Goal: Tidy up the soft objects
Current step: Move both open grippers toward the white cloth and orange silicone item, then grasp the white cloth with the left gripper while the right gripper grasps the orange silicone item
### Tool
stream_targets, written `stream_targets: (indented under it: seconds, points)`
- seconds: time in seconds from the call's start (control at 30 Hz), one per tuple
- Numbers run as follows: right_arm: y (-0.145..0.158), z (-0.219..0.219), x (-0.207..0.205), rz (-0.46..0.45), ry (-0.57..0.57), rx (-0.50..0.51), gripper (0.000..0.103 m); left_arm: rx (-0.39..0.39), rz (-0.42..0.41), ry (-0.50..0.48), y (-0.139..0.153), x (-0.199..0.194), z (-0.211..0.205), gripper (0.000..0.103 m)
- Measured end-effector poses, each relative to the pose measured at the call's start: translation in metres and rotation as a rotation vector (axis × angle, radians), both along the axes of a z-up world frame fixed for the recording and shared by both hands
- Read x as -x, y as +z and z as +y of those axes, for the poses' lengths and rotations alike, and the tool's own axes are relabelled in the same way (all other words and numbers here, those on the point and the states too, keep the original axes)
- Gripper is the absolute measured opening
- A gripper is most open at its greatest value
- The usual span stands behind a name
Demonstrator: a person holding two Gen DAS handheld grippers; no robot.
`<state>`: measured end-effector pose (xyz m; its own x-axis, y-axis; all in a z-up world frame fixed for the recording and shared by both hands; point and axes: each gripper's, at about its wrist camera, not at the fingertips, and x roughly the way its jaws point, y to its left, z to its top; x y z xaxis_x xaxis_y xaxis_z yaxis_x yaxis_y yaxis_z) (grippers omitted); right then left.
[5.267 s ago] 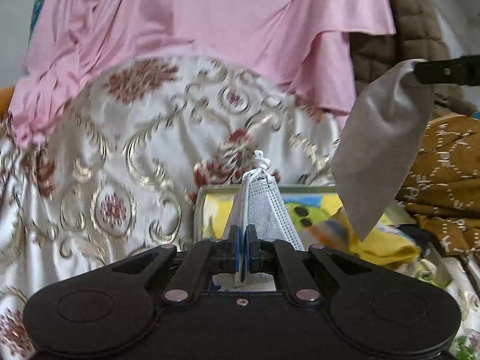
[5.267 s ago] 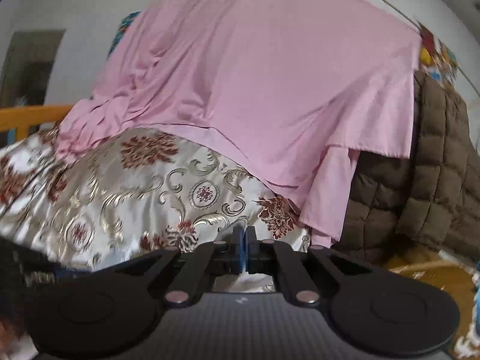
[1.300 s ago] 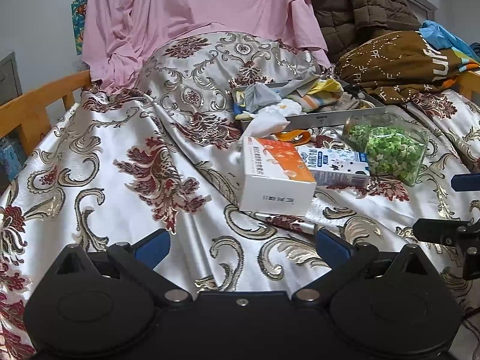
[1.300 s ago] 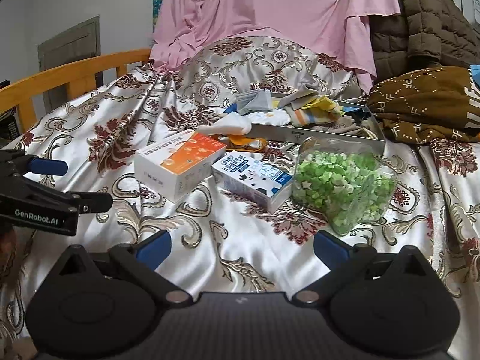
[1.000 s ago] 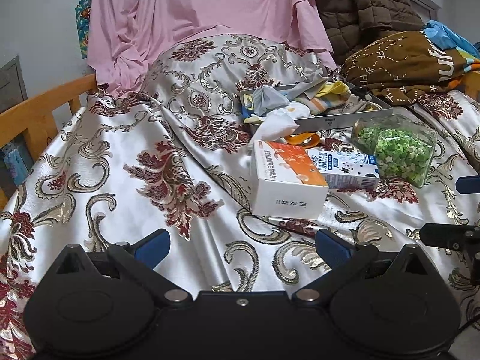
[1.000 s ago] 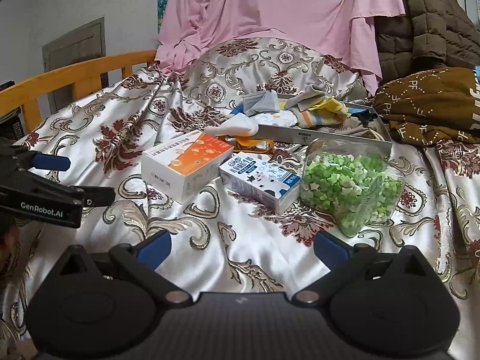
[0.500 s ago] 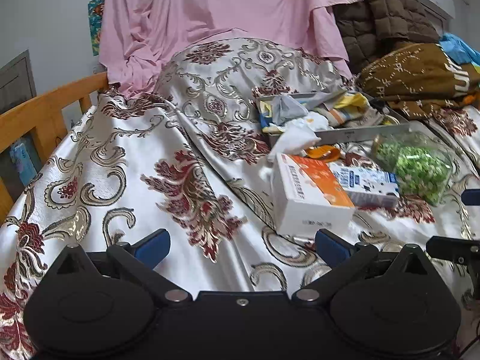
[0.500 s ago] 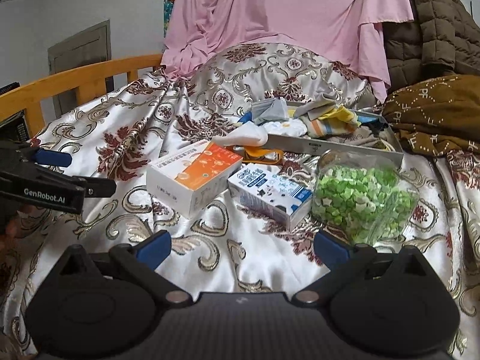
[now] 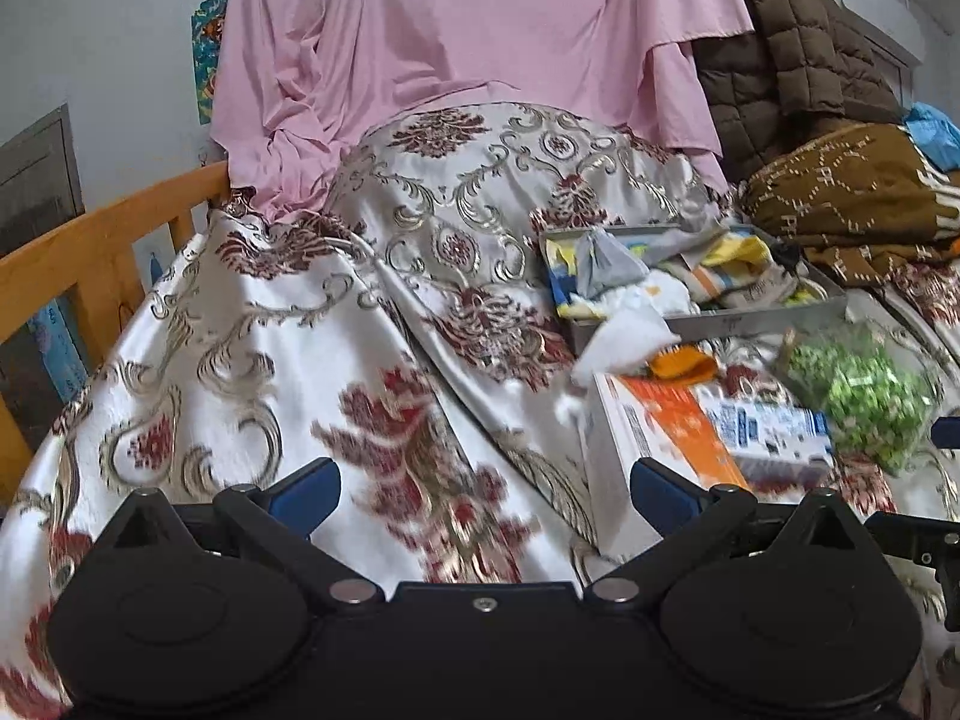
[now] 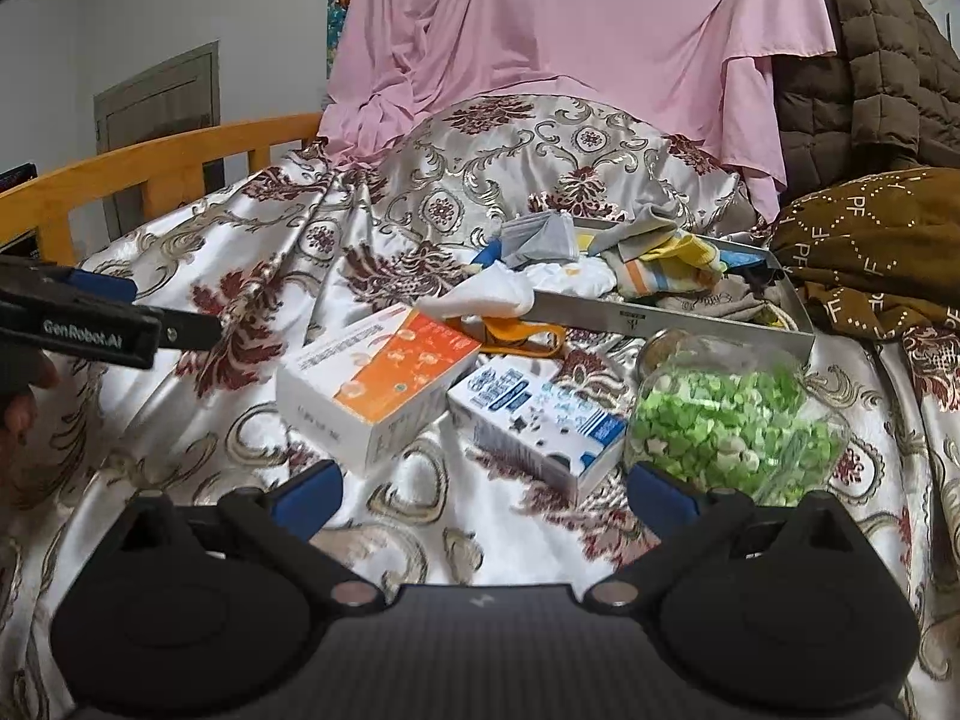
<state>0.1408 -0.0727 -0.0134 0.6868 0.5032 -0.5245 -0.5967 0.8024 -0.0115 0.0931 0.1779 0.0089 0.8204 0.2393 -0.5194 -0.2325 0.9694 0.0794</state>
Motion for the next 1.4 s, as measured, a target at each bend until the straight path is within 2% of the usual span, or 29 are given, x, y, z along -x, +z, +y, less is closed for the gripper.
stream_targets:
  seconds: [0.2,0.37,0.57,0.7,0.83,1.1,1.2,1.4]
  points:
    - [0.011,0.013,-0.032,-0.018,0.007,-0.01,0.103,0.002,0.0,-0.002,0.014,-0.03,0.018,0.102]
    - [0.019,0.026,-0.067,-0.061,0.047,0.02,0.103,0.015,0.008,-0.002,0.021,-0.059,0.034,0.102]
    - [0.015,0.038,-0.113,-0.073,0.077,0.06,0.103,-0.002,0.022,-0.027,0.015,-0.094,0.039,0.102]
    - [0.009,0.044,-0.133,-0.091,0.1,0.103,0.103,0.013,0.04,-0.047,0.003,-0.114,0.039,0.102]
    - [0.004,0.049,-0.147,-0.097,0.119,0.118,0.103,0.062,0.056,-0.047,-0.009,-0.132,0.043,0.102]
    - [-0.001,0.055,-0.171,-0.104,0.122,0.157,0.103,0.242,0.045,-0.054,-0.027,-0.166,0.052,0.102]
    - [-0.002,0.056,-0.179,-0.088,0.133,0.197,0.103,0.291,0.046,-0.082,-0.035,-0.182,0.047,0.102]
    - [-0.003,0.065,-0.198,-0.027,0.205,0.273,0.103,0.344,0.08,-0.17,-0.046,-0.22,0.034,0.102]
